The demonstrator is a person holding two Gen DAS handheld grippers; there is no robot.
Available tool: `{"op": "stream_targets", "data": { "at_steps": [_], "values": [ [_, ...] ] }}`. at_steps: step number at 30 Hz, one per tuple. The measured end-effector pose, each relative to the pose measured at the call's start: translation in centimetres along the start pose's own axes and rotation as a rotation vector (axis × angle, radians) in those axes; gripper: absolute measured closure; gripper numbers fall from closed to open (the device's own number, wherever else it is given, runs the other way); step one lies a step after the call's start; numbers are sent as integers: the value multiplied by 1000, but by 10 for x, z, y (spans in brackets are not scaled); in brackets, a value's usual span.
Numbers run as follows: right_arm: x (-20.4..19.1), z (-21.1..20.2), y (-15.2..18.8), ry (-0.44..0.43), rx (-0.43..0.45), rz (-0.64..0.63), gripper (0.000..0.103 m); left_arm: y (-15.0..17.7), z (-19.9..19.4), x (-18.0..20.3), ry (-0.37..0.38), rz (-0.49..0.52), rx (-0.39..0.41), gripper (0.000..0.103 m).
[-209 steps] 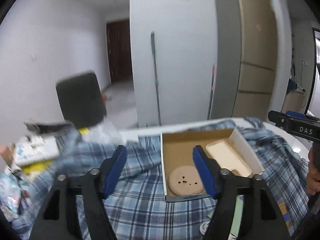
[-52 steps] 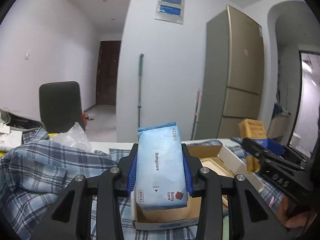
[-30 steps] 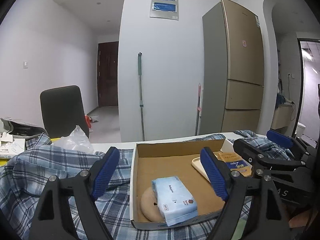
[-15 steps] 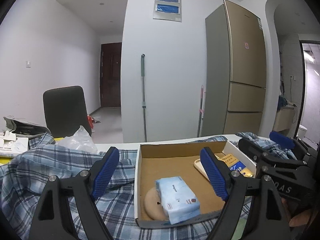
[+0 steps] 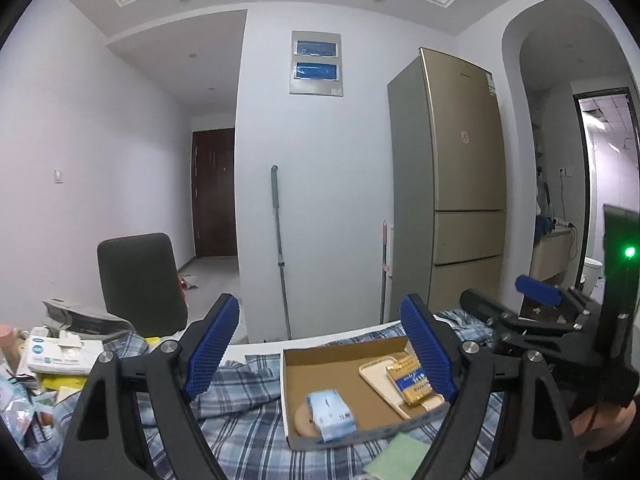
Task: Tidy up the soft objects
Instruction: 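Withdraw both open grippers from the box, then grasp the white plush toy with the left gripper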
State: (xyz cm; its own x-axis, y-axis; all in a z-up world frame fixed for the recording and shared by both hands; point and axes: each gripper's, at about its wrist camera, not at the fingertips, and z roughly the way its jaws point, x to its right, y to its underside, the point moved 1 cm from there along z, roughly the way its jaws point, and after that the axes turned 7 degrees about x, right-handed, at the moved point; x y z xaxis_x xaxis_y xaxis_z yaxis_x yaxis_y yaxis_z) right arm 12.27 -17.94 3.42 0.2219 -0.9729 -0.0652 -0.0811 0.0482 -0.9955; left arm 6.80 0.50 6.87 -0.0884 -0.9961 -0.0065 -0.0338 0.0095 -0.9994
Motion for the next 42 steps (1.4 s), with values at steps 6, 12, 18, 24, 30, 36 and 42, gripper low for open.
{"op": "stream_targets", "data": {
  "at_steps": [6,12,18,24,30,36,42],
  "values": [
    [-2,-42,5,-22,-6,6,9,13,-33,-1,5,-31,-55,18],
    [-2,-71,28,-55,-27,4,9,40,-61,2,49,-52,-58,18],
    [-2,-88,50,-66,12,-19,5,64,-72,3,37,-36,-52,18],
    [2,-84,63,-60,-4,1,5,74,-65,-3,26,-62,-88,18],
    [3,-81,67,-59,-29,0,5,78,-62,10,69,-10,-125,18],
    [12,-84,63,-56,-15,42,5,81,-54,8,136,-29,-301,18],
    [13,-83,56,-97,-86,34,5,108,-53,21,188,98,-586,18]
  ]
}}
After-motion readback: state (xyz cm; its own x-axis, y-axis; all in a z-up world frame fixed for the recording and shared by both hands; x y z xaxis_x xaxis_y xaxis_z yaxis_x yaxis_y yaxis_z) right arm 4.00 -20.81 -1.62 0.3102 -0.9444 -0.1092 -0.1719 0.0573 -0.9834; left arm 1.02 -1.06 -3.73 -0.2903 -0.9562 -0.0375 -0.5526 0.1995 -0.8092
